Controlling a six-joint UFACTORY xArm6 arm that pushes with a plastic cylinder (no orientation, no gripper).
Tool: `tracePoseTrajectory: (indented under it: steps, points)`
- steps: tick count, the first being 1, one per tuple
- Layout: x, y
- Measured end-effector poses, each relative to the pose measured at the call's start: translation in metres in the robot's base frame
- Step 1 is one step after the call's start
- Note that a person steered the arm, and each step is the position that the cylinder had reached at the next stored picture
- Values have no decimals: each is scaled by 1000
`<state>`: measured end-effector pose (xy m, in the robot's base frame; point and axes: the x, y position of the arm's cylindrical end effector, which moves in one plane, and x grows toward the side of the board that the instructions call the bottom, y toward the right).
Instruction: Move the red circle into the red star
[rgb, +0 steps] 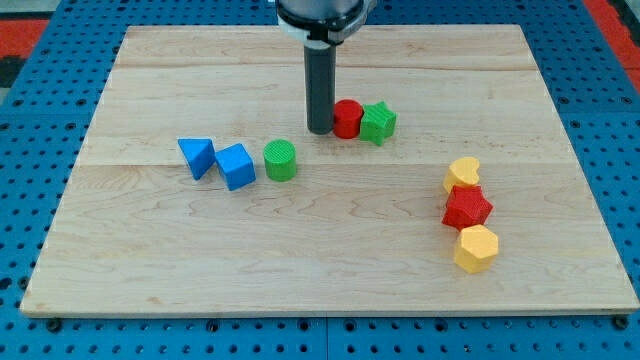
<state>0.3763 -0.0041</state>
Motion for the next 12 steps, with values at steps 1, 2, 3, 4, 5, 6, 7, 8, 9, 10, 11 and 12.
tracePoseTrajectory:
  steps: [1, 2, 3, 4, 5, 6, 7, 8, 9, 10, 11, 12]
  points:
    - [-29, -27]
    - [-41, -10]
    - [10, 11]
    - [65, 15]
    - [45, 4]
    - [-7, -12]
    - [-26, 8]
    - [43, 37]
    - [102, 58]
    - [102, 78]
    - [74, 70]
    - [57, 74]
